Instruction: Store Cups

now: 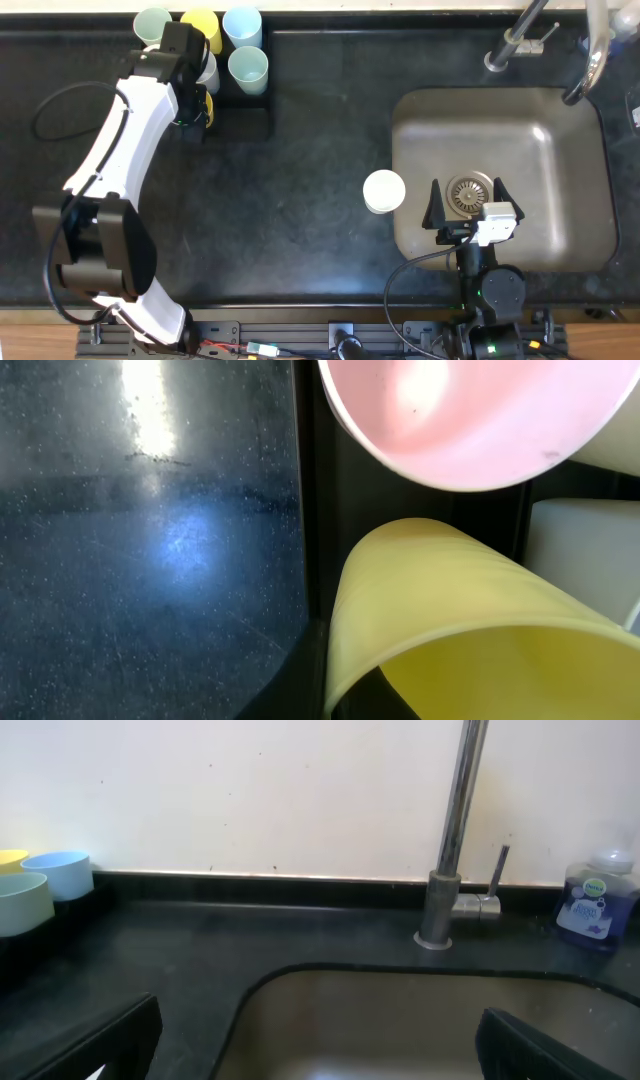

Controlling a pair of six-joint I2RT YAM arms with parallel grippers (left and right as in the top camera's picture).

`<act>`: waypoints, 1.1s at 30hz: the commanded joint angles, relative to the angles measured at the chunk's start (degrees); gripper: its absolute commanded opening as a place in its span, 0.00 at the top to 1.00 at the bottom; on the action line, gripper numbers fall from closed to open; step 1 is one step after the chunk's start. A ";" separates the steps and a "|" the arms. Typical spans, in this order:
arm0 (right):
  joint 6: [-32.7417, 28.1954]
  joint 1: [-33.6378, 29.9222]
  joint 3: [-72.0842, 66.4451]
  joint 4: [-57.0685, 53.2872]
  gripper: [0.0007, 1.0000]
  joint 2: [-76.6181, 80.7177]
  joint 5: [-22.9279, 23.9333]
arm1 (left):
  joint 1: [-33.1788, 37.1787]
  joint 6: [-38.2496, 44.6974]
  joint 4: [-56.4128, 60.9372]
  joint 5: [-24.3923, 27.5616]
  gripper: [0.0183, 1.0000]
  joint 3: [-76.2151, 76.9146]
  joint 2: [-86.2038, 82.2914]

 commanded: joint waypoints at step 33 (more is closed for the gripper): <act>0.61 -0.28 -0.76 0.28 0.00 -0.61 0.22 | 0.57 34.12 33.38 -8.83 0.12 -8.72 -28.15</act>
